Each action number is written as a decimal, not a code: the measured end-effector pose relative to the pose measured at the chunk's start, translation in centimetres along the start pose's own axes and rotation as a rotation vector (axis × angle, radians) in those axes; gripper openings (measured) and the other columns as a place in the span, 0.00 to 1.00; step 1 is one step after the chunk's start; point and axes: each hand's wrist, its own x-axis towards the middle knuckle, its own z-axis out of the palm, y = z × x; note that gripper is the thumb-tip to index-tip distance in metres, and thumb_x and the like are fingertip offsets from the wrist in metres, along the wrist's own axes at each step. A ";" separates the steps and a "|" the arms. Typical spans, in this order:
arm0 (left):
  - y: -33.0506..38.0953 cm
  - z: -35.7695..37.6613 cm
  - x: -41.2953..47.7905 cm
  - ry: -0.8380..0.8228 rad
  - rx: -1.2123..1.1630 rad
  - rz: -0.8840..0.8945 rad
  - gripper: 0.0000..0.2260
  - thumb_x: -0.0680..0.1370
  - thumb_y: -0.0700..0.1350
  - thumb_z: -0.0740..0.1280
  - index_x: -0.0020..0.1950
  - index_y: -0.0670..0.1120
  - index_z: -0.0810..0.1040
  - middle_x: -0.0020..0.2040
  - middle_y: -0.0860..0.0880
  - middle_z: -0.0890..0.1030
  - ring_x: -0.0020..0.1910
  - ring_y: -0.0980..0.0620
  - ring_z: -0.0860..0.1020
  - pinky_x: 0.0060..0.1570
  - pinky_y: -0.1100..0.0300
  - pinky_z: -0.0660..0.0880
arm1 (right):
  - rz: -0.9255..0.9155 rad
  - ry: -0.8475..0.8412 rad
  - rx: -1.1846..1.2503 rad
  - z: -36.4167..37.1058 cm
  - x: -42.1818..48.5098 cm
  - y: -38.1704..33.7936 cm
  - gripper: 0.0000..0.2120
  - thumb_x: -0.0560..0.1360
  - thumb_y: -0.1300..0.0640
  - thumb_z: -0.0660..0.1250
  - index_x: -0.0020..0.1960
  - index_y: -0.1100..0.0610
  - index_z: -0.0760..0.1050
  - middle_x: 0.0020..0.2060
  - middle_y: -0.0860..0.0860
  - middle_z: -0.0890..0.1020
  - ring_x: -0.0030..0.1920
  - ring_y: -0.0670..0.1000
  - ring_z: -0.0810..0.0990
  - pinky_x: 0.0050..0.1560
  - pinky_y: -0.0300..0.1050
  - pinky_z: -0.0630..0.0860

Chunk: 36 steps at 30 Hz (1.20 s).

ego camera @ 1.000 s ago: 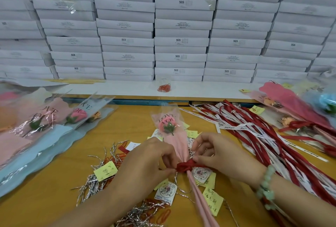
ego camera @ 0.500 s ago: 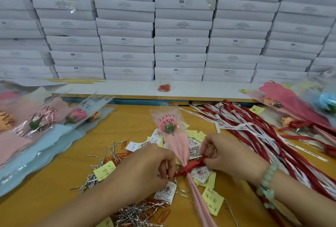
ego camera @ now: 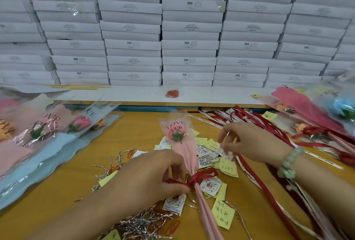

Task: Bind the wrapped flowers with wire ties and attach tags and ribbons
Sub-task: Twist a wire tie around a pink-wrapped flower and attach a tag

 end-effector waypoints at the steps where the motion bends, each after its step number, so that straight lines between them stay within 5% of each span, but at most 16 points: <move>1: 0.0 0.4 0.0 0.026 -0.007 0.028 0.10 0.74 0.64 0.66 0.51 0.62 0.74 0.50 0.64 0.75 0.50 0.65 0.73 0.49 0.60 0.77 | -0.008 0.038 -0.056 0.3 0.9 0.2 0.03 0.78 0.54 0.67 0.51 0.49 0.77 0.42 0.45 0.82 0.40 0.42 0.81 0.48 0.44 0.80; 3: 0.0 1.6 0.2 0.013 0.034 0.092 0.16 0.77 0.66 0.57 0.62 0.66 0.69 0.61 0.68 0.68 0.60 0.70 0.67 0.59 0.65 0.72 | -0.015 0.067 -0.113 1.5 2.7 0.6 0.08 0.79 0.54 0.64 0.57 0.53 0.77 0.49 0.46 0.81 0.45 0.44 0.80 0.50 0.43 0.79; 5: -0.4 3.1 0.5 -0.036 0.116 0.161 0.24 0.77 0.68 0.48 0.73 0.68 0.57 0.73 0.70 0.54 0.69 0.70 0.52 0.71 0.64 0.56 | -0.015 0.053 -0.099 3.0 4.3 1.0 0.13 0.80 0.54 0.63 0.63 0.57 0.74 0.54 0.50 0.79 0.48 0.48 0.80 0.52 0.45 0.79; 7: -0.8 4.2 0.6 -0.059 0.159 0.184 0.25 0.77 0.69 0.43 0.74 0.70 0.50 0.75 0.71 0.44 0.73 0.67 0.40 0.72 0.59 0.43 | -0.020 0.070 -0.122 4.1 5.3 1.5 0.16 0.79 0.52 0.65 0.64 0.56 0.74 0.56 0.52 0.76 0.51 0.49 0.78 0.55 0.45 0.76; 9: -1.4 4.4 0.7 -0.027 0.139 0.181 0.25 0.77 0.70 0.41 0.73 0.70 0.53 0.75 0.72 0.43 0.74 0.66 0.36 0.70 0.60 0.38 | -0.038 0.118 -0.103 4.7 5.9 1.8 0.14 0.76 0.49 0.68 0.60 0.53 0.76 0.52 0.49 0.75 0.49 0.48 0.76 0.50 0.41 0.74; 13: -1.6 4.2 0.7 0.039 0.016 0.188 0.20 0.78 0.67 0.45 0.61 0.63 0.69 0.72 0.73 0.53 0.71 0.74 0.46 0.66 0.74 0.53 | -0.090 0.200 0.037 5.5 6.1 2.3 0.06 0.73 0.52 0.73 0.43 0.50 0.76 0.40 0.44 0.77 0.38 0.42 0.75 0.37 0.32 0.68; 16: -1.1 4.2 0.7 0.069 0.009 0.190 0.24 0.77 0.67 0.43 0.56 0.58 0.73 0.67 0.71 0.58 0.66 0.76 0.54 0.55 0.82 0.58 | -0.105 0.220 0.129 5.7 6.0 2.7 0.06 0.72 0.55 0.75 0.41 0.52 0.77 0.40 0.48 0.80 0.38 0.44 0.77 0.36 0.31 0.70; 20: -0.5 3.8 0.4 0.146 -0.015 0.197 0.24 0.79 0.64 0.46 0.51 0.53 0.77 0.56 0.63 0.69 0.59 0.65 0.67 0.55 0.69 0.66 | -0.111 0.227 0.236 5.4 5.8 3.1 0.04 0.72 0.55 0.75 0.42 0.51 0.80 0.38 0.45 0.82 0.38 0.44 0.79 0.37 0.28 0.73; 27: 0.5 3.8 -0.5 0.249 -0.143 0.213 0.26 0.78 0.63 0.46 0.39 0.47 0.74 0.38 0.53 0.73 0.39 0.56 0.73 0.38 0.61 0.69 | -0.138 0.069 0.217 4.3 5.6 4.1 0.12 0.67 0.48 0.78 0.45 0.52 0.79 0.45 0.44 0.80 0.43 0.40 0.79 0.43 0.31 0.75; 36: -0.2 4.5 -0.6 0.371 -0.313 0.245 0.22 0.81 0.55 0.55 0.32 0.47 0.76 0.31 0.51 0.74 0.31 0.52 0.75 0.34 0.49 0.71 | -0.147 0.072 0.356 4.3 6.1 4.7 0.07 0.70 0.55 0.76 0.38 0.55 0.79 0.31 0.44 0.79 0.28 0.37 0.74 0.32 0.30 0.70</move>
